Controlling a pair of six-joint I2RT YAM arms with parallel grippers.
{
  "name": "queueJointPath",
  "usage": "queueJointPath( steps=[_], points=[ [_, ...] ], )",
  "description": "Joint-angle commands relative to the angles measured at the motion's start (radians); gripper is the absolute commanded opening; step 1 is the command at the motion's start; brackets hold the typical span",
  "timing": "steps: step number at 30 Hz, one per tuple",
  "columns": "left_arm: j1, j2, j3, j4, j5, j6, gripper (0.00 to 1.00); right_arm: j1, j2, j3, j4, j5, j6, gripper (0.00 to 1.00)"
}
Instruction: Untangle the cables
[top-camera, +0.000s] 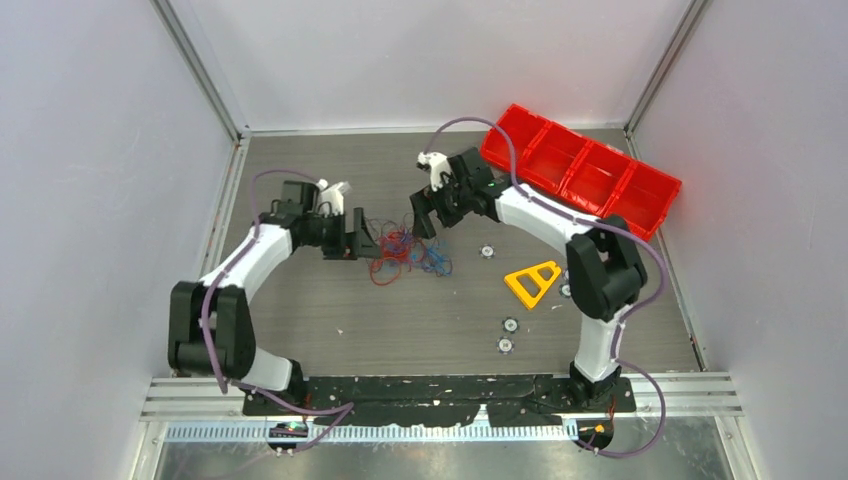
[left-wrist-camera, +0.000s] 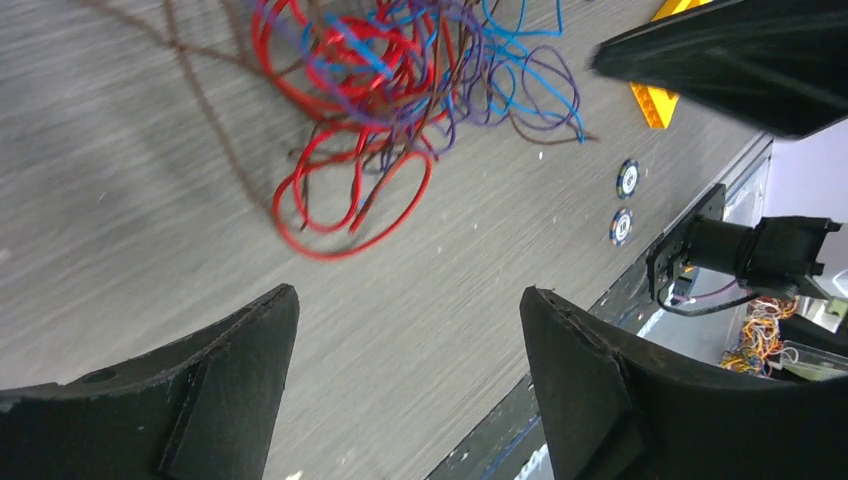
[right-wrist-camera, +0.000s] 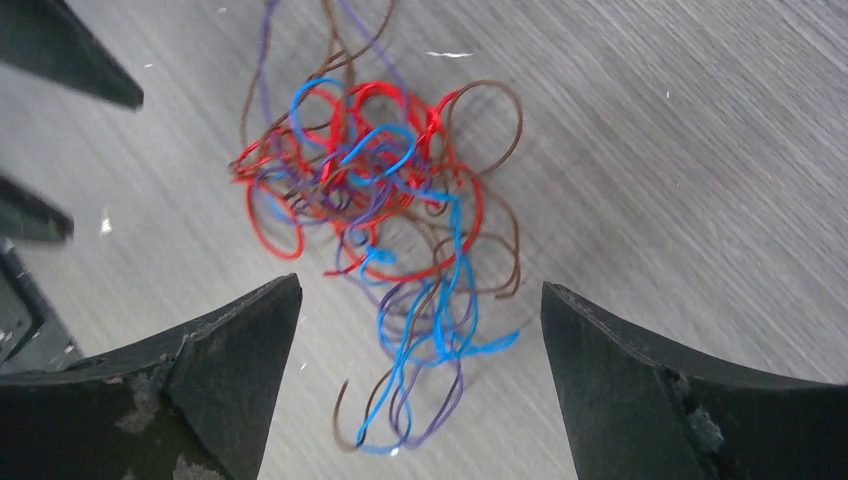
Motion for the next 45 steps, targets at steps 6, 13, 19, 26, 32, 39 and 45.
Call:
queueJointPath(
  steps=[6, 13, 19, 26, 32, 39, 45],
  points=[
    [-0.163, 0.321, 0.190, 0.223, -0.149, -0.171, 0.82, 0.059, 0.222, 0.138, 0.041, 0.120, 0.065, 0.92],
    [-0.186, 0.410, 0.268, 0.102, -0.302, -0.085, 0.26, 0.086, 0.248, 0.142, -0.038, 0.353, -0.029, 0.60],
    [-0.065, 0.278, 0.251, -0.063, -0.332, 0.046, 0.00, 0.039, 0.117, 0.053, -0.082, 0.500, -0.123, 0.09],
    [0.175, 0.086, 0.242, -0.210, -0.295, 0.252, 0.00, -0.109, -0.046, -0.010, -0.143, 0.506, -0.182, 0.05],
    [0.373, 0.070, 0.270, -0.287, -0.302, 0.353, 0.00, -0.231, -0.138, 0.040, -0.199, 0.484, -0.216, 0.05],
    [0.481, 0.069, 0.247, -0.304, -0.300, 0.447, 0.00, -0.343, -0.228, 0.091, -0.244, 0.449, -0.251, 0.05],
    [0.533, 0.117, 0.270, -0.311, -0.300, 0.474, 0.00, -0.412, -0.261, 0.147, -0.280, 0.412, -0.259, 0.05]
  ],
)
